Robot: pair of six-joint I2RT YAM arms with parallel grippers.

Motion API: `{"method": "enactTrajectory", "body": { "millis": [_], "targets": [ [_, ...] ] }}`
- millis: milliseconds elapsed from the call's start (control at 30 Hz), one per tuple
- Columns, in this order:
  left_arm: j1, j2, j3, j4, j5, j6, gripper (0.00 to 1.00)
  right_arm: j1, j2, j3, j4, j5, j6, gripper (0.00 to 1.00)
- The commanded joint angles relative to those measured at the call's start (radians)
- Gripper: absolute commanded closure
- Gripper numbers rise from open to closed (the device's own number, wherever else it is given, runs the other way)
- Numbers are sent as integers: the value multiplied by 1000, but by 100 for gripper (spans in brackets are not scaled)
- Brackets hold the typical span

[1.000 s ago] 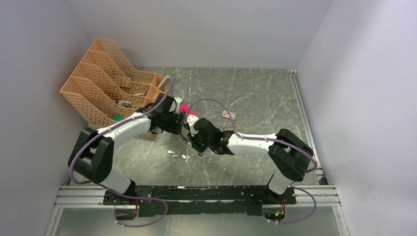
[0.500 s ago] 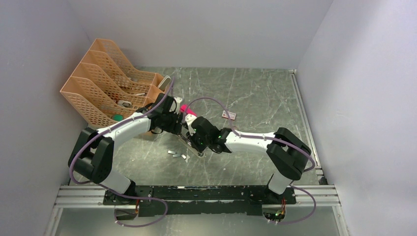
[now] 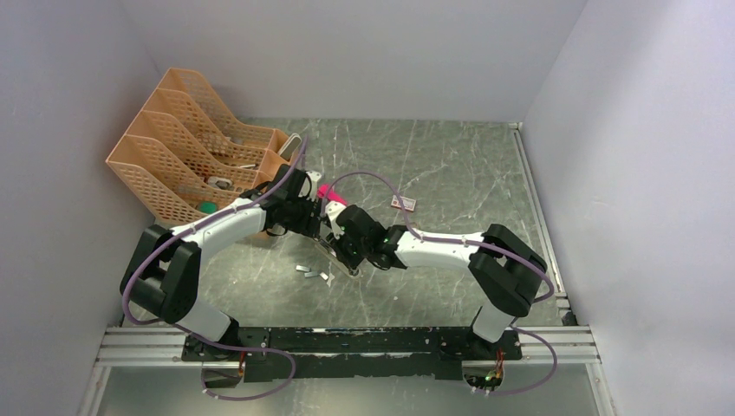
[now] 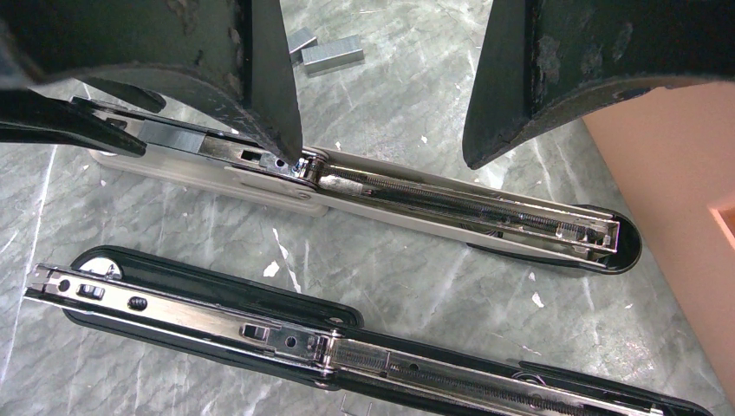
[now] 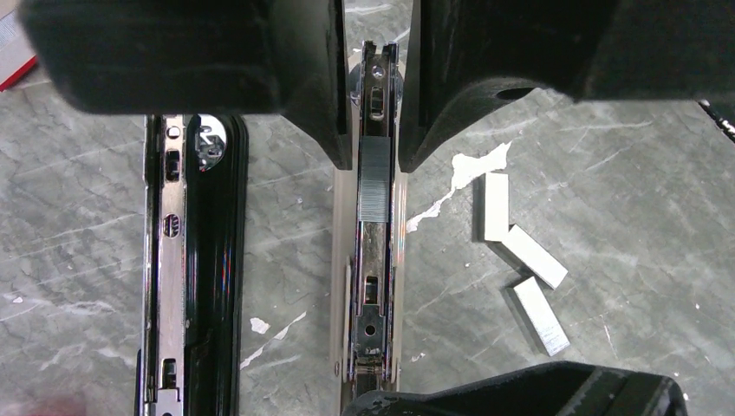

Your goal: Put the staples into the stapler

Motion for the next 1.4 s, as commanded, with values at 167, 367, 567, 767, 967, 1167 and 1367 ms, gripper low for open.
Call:
{"method": "enactTrajectory", "body": {
  "millis": [167, 367, 567, 767, 967, 1167, 1367],
  "targets": [
    [-6, -15, -7, 16, -14, 11, 27, 5, -17, -16, 11, -5, 2, 64],
    [-7, -15, -8, 16, -15, 11, 27, 4, -102, -66, 105, 22, 15, 62],
    [-7, -14, -6, 15, -15, 11, 27, 1, -151, -109, 204, 50, 42, 60],
    [-7, -16, -7, 16, -16, 11, 27, -2, -83, -74, 171, 80, 69, 69],
    [-9, -24, -9, 16, -17, 11, 27, -6, -42, -62, 167, 109, 94, 68],
    [-14, -30, -10, 15, -19, 11, 27, -10, -10, -47, 190, 118, 106, 66],
    [-14, -25, -8, 14, -22, 13, 27, -19, 26, -26, 203, 129, 119, 66]
  ]
}}
